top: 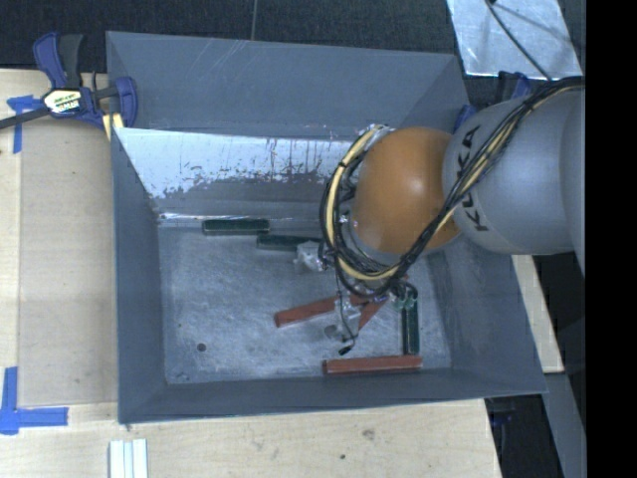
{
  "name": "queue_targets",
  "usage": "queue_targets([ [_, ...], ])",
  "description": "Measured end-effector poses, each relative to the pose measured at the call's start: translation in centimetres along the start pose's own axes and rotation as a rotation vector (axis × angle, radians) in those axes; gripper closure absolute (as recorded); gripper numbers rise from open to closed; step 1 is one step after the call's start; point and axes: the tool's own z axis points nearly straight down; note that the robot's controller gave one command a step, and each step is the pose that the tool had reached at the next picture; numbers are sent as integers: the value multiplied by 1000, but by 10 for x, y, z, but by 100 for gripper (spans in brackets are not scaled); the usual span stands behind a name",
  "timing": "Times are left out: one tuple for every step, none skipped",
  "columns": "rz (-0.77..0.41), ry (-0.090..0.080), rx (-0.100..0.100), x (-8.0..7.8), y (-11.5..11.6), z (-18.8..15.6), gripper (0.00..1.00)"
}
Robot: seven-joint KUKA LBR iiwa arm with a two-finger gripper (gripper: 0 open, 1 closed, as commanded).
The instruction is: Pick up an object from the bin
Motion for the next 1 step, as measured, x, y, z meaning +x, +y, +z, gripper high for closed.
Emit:
queue_targets([
  [114,0,0,17,4,36,0],
])
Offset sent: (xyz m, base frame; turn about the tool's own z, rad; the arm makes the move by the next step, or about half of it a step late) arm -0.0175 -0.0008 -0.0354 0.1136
